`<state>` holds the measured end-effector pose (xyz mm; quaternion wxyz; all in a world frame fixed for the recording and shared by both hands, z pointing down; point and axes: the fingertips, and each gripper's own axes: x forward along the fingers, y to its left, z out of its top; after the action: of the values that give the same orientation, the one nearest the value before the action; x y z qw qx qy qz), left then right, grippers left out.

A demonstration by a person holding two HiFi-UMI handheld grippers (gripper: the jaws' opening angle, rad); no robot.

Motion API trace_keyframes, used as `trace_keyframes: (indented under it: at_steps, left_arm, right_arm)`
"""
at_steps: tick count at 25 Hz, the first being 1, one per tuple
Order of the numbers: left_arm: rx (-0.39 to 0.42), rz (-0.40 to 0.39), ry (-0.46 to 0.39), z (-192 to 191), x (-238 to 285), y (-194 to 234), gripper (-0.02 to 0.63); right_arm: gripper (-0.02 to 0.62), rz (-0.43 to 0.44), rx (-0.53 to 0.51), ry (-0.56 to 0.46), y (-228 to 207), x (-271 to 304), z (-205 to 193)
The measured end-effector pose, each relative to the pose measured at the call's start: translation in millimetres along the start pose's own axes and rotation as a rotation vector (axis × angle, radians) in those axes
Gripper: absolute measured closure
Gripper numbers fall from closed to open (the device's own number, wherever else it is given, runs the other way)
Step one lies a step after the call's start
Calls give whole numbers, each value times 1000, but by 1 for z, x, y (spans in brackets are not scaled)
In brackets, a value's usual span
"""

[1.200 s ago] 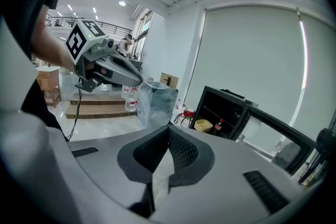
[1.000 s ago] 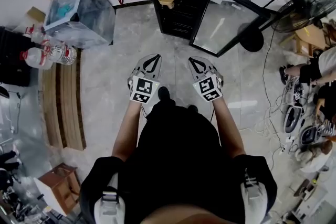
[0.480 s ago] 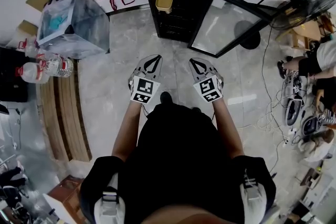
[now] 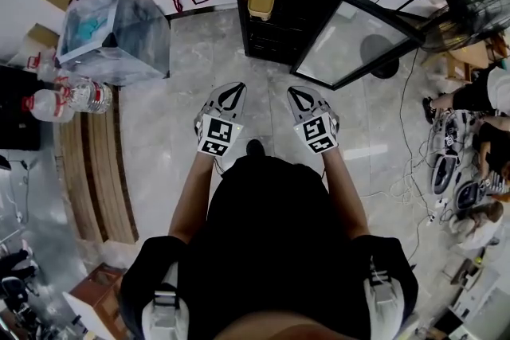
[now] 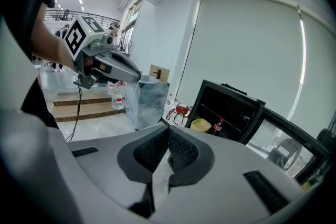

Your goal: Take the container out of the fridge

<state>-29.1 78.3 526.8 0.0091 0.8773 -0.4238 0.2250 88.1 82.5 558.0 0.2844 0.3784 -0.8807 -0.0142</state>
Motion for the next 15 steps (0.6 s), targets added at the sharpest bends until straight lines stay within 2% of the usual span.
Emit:
trace_keyframes:
  at_steps: [9,15]
  left_arm:
    - [-11,9,19,-21,-15,21,584]
    - [-15,14,16,-26,-21,23,584]
  right_arm:
    - [597,-3,-7,-1,15,17,10]
    - [597,-36,5,30,3,16,-3]
